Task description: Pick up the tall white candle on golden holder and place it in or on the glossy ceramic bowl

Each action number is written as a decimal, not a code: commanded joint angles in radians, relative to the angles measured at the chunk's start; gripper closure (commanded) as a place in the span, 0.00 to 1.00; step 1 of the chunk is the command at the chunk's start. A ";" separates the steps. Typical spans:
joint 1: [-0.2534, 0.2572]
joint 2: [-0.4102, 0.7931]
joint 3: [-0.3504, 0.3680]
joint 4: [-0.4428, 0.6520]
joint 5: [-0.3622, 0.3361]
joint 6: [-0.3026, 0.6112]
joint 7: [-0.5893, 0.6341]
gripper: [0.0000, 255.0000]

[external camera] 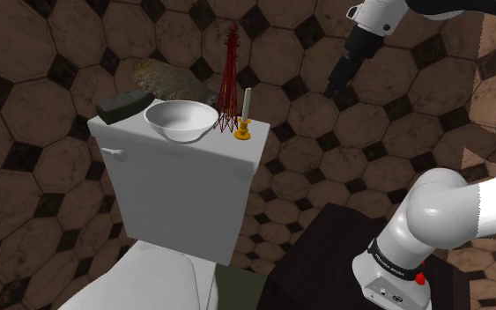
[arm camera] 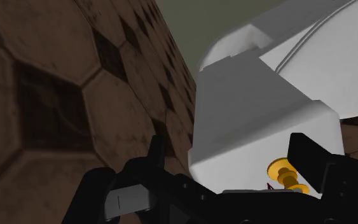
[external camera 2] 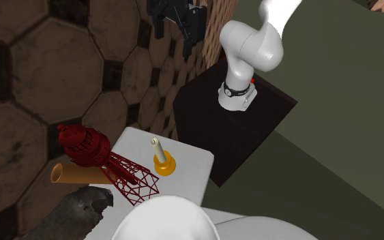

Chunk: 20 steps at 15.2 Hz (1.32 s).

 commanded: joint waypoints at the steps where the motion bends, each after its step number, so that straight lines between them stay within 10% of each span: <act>1: 0.000 0.000 0.000 0.000 0.000 0.000 0.000 0.00; 20: -0.044 0.330 0.388 0.025 -0.002 0.526 0.485 0.00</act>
